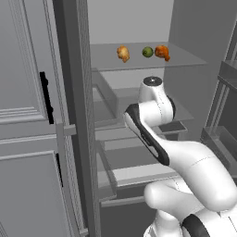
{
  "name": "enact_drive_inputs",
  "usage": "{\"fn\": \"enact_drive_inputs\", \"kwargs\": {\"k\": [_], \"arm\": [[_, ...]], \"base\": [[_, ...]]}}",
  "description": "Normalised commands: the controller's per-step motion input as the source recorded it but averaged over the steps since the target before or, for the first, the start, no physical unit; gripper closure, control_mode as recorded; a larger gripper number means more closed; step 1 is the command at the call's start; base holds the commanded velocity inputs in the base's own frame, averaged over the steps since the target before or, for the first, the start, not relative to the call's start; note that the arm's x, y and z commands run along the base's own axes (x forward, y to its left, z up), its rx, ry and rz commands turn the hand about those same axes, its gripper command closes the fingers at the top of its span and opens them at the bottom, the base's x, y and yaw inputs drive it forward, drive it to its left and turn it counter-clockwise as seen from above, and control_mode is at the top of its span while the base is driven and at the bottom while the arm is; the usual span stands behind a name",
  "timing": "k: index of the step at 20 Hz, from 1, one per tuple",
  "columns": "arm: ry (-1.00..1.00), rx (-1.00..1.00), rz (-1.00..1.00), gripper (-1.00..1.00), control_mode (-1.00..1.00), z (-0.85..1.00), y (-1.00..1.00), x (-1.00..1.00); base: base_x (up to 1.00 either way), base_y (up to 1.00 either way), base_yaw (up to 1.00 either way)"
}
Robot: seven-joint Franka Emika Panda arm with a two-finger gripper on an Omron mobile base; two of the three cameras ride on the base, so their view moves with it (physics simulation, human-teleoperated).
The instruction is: Place one lime and one chicken drumstick in each tupperware on the nearby counter, to pack two identical lunches.
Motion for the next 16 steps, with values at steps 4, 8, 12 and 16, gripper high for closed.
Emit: {"fn": "enact_drive_inputs", "kwargs": {"k": [4, 8, 12, 16], "arm": [[-0.3, 0.14, -0.14, -1.0, -1.0, 0.23, -0.46, 0.01], [-0.19, 0.17, -0.03, -1.0, -1.0, 0.15, -0.51, 0.24], [-0.05, 0.06, 0.01, -1.0, -1.0, 0.0, -0.55, 0.02], [-0.02, -0.01, 0.06, -1.0, -1.0, 0.0, -0.45, 0.06]], "base": [[0.0, 0.0, 0.0], [0.0, 0.0, 0.0], [0.0, 0.0, 0.0], [0.0, 0.0, 0.0]]}}
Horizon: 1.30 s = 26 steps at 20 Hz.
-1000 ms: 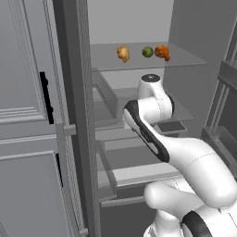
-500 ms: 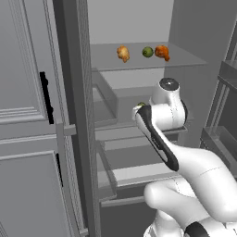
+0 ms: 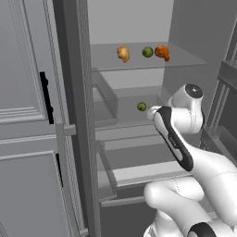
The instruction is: Place one lime and one chicken drumstick in each tupperware on the nearby counter, to pack two identical lunches.
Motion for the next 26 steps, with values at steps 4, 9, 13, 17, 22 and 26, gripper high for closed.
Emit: {"fn": "enact_drive_inputs", "kwargs": {"k": [4, 9, 13, 17, 22, 26], "arm": [[0.0, -0.06, 0.15, -1.0, -1.0, 0.04, -0.21, 0.31], [0.0, 0.0, 0.1, -1.0, -1.0, 0.0, -0.09, 0.13], [0.0, 0.0, 0.0, -1.0, -1.0, 0.0, 0.05, 0.22], [0.03, -0.03, -0.01, -1.0, -1.0, 0.0, 0.34, 0.5], [0.0, -0.02, 0.0, -1.0, -1.0, -0.06, 0.12, 0.53], [-0.07, 0.0, 0.0, -1.0, -1.0, -0.1, 0.0, 0.55]], "base": [[0.0, 0.0, 0.0], [0.0, 0.0, 0.0], [0.0, 0.0, 0.0], [0.0, 0.0, 0.0], [0.0, 0.0, 0.0], [0.0, 0.0, 0.0]]}}
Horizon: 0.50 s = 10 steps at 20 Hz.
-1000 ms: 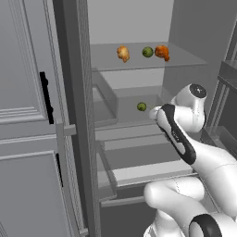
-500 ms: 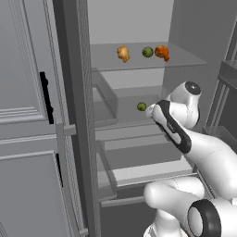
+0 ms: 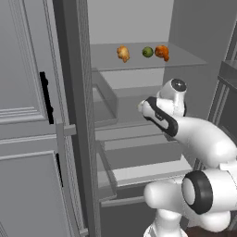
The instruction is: Place one lime and one chicken drumstick in each tupperware on the nearby counter, to pack two identical lunches.
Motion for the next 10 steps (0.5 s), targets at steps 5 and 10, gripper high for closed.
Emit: {"fn": "enact_drive_inputs", "kwargs": {"k": [5, 10], "arm": [[-0.01, 0.0, 0.0, -1.0, -1.0, -0.06, 0.0, 0.55], [0.04, 0.0, 0.0, -1.0, -1.0, -0.05, -0.06, 0.44]], "base": [[0.0, 0.0, 0.0], [0.0, 0.0, 0.0]]}}
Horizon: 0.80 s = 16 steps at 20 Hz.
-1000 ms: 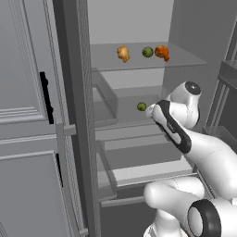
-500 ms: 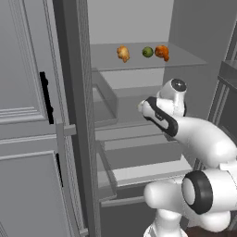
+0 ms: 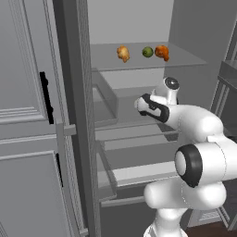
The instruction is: Place one lime and one chicken drumstick in each tupperware on the nearby counter, to pack two identical lunches.
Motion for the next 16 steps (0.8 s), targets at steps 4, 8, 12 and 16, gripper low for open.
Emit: {"fn": "enact_drive_inputs", "kwargs": {"k": [4, 8, 12, 16], "arm": [[0.08, 0.0, 0.0, -1.0, -1.0, -0.25, -0.03, 0.44], [0.07, 0.0, 0.0, -1.0, -1.0, -0.41, -0.04, 0.24], [0.03, 0.0, 0.0, -1.0, -1.0, -0.39, -0.01, 0.17], [0.03, 0.0, -0.02, -1.0, -1.0, -0.02, -0.13, 0.13]], "base": [[0.0, 0.0, 0.0], [0.0, 0.0, 0.0], [0.0, 0.0, 0.0], [0.0, 0.0, 0.0]]}}
